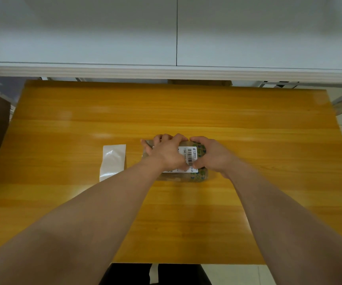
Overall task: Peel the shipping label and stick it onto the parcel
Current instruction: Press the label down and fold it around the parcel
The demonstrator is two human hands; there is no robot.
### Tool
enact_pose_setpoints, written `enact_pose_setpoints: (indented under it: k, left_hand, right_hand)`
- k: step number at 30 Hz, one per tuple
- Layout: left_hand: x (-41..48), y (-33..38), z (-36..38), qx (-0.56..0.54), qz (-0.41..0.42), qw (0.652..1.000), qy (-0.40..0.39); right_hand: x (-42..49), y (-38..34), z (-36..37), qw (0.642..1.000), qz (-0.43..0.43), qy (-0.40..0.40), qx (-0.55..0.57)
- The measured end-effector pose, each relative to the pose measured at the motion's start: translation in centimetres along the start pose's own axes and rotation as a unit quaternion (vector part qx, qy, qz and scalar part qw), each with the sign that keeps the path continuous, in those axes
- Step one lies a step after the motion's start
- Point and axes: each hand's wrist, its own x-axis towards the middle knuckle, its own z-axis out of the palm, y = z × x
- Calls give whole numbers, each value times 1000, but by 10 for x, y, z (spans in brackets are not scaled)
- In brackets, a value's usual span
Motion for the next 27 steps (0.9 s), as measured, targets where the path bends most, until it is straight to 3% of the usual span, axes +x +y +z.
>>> enact_pose_setpoints:
  k: [4, 17, 27]
  left_hand:
    - [-1, 7, 4, -19, -31, 999, 22]
    - [6, 15, 9, -40, -76, 996, 40]
    - [16, 18, 10, -95, -114, 987, 58]
  right_hand:
    - [2, 5, 5, 999, -8, 19, -30]
    - [4, 3, 11, 995, -7, 73, 74]
    - [15, 1, 14, 988, 16, 130, 82]
